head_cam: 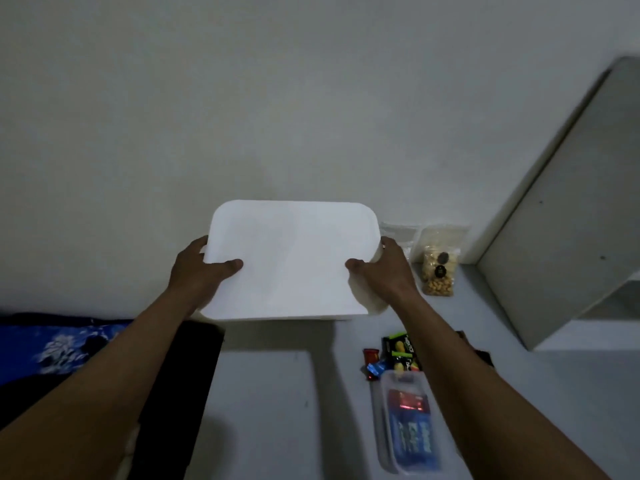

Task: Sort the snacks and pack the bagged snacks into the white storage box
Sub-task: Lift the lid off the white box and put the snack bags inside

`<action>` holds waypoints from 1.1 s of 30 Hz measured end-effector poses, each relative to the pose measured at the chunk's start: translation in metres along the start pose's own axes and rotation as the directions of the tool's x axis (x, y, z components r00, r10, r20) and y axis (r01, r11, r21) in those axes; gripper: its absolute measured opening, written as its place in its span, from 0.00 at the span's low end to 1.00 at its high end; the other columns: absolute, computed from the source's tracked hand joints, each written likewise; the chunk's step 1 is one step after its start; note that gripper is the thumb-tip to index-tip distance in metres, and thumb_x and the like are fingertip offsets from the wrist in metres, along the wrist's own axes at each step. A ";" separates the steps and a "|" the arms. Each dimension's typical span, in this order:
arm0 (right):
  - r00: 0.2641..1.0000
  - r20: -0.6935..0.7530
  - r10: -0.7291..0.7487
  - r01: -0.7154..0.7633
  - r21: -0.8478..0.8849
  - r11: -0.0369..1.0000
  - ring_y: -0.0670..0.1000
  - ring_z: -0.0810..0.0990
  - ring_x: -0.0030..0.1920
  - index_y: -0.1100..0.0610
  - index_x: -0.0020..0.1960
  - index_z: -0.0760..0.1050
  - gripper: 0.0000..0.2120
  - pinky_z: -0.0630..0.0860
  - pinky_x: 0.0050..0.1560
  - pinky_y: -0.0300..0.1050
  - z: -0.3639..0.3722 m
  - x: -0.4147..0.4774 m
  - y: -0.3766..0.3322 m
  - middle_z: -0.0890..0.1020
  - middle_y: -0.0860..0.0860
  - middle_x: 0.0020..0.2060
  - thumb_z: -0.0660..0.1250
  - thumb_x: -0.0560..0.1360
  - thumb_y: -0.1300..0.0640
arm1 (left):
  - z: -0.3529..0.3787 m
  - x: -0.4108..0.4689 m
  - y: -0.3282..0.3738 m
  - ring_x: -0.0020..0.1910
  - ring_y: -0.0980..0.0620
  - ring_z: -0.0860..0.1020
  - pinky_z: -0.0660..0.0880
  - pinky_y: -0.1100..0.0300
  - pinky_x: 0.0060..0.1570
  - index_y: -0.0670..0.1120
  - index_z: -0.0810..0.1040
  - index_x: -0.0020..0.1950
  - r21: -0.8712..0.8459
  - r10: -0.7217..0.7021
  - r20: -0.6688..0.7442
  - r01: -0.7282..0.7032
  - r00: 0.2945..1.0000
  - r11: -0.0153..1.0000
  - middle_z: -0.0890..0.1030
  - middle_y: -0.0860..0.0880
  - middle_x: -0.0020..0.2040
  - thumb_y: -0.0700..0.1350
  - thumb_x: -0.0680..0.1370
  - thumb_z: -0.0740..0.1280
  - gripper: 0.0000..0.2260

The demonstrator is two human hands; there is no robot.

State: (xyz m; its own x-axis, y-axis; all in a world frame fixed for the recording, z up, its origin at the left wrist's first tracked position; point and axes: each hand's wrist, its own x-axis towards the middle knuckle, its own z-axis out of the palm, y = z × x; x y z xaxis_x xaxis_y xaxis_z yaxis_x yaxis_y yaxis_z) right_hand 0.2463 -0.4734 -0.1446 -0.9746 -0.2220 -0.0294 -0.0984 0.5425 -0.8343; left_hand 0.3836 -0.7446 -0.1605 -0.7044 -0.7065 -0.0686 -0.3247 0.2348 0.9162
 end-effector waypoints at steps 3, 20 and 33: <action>1.000 0.022 0.005 -0.004 -0.033 0.999 0.51 0.75 0.54 0.58 0.67 0.70 0.29 0.68 0.50 0.41 0.008 -0.049 0.006 0.78 0.54 0.62 0.76 0.70 0.53 | -0.020 -0.037 -0.018 0.53 0.47 0.77 0.71 0.56 0.52 0.47 0.71 0.71 -0.014 -0.007 0.057 0.008 0.998 1.000 0.79 0.49 0.55 0.42 0.70 0.78 0.31; 0.950 0.080 0.303 -0.282 -0.207 0.937 0.58 0.74 0.64 0.61 0.68 0.67 0.33 0.70 0.57 0.44 0.117 -0.145 0.146 0.74 0.57 0.64 0.77 0.69 0.52 | -0.002 -0.097 -0.210 0.59 0.42 0.77 0.75 0.44 0.60 0.49 0.71 0.71 0.144 -0.204 0.190 0.179 0.960 0.973 0.79 0.46 0.61 0.44 0.68 0.80 0.34; 0.924 0.258 0.282 -0.140 -0.459 0.877 0.54 0.61 0.77 0.61 0.79 0.53 0.32 0.62 0.72 0.44 0.147 -0.141 0.204 0.52 0.56 0.80 0.63 0.80 0.55 | 0.050 -0.092 -0.252 0.70 0.37 0.69 0.68 0.46 0.68 0.39 0.56 0.79 0.470 -0.290 0.163 0.184 0.943 0.863 0.66 0.37 0.73 0.46 0.69 0.78 0.45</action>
State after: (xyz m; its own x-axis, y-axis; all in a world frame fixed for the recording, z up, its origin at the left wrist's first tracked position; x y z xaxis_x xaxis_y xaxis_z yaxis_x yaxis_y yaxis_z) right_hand 0.3932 -0.4501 -0.3914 -0.8763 -0.2611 -0.4050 -0.0424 0.8790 -0.4749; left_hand 0.4984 -0.7058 -0.4050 -0.6729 -0.6258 -0.3946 -0.7067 0.3860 0.5930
